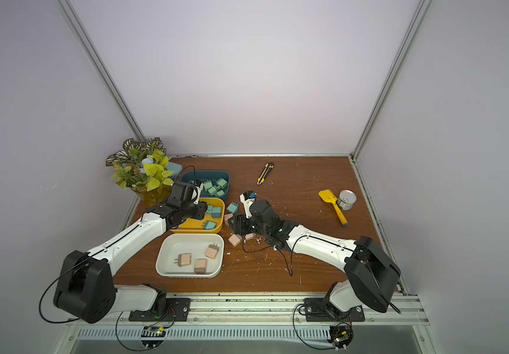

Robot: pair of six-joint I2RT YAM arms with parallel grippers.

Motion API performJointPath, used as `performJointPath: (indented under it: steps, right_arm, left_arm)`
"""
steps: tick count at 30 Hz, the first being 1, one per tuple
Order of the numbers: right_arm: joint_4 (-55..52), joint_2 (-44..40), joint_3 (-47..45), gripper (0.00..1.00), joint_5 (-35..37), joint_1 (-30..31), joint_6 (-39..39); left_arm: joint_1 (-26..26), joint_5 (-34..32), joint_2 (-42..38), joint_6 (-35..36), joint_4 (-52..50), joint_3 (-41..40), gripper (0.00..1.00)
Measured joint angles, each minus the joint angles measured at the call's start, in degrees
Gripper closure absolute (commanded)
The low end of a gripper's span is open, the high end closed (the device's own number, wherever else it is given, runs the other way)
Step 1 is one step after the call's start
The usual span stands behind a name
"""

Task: Place the plugs by color into the storage box
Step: Place the plug in the storage box.

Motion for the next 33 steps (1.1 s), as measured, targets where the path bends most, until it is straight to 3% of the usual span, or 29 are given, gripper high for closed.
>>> performJointPath:
  steps: [6,33]
  right_arm:
    - [0.0,0.3,0.1,0.35,0.0,0.3,0.0]
    - [-3.5,-1.2,-1.1,0.32,2.5,0.3,-2.3]
  left_arm:
    - [0.0,-3.0,-0.2,0.2,-0.4,0.0,0.29]
    - [0.1,-2.3,0.6,-0.4,-0.1,-0.3,0.29]
